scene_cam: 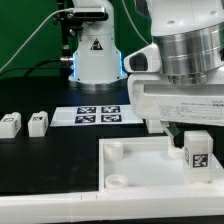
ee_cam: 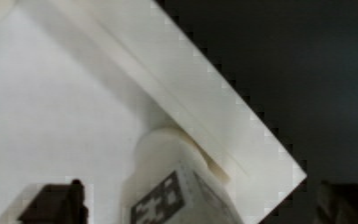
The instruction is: Assemble one leg
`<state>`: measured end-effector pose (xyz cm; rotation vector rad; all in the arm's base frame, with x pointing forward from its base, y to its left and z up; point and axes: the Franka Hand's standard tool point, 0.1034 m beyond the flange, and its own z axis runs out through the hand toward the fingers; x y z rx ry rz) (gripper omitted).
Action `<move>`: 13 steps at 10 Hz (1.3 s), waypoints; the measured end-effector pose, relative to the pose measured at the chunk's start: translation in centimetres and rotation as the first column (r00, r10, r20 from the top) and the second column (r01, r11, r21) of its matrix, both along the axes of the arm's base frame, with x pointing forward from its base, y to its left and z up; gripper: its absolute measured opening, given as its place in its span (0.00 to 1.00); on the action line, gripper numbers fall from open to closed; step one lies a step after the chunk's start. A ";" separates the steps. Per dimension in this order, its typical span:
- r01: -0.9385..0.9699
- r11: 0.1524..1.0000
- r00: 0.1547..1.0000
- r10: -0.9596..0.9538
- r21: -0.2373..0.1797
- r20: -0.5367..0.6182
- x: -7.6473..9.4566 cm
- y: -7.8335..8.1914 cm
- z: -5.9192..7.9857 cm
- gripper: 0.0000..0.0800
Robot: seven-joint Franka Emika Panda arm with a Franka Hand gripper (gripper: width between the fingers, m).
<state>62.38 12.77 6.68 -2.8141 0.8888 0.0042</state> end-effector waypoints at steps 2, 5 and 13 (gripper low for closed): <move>-0.240 0.969 0.969 0.243 -0.059 0.037 0.3 0.0 0.3 0.81; -0.403 0.909 0.910 0.410 -0.104 0.055 0.6 -0.2 0.4 0.79; 0.484 0.875 0.873 -0.482 0.004 -0.081 0.6 -0.6 0.2 0.37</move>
Offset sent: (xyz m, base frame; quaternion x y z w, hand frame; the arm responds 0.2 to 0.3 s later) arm 0.0000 0.0000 0.0000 0.0000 0.0000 -0.1790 0.9838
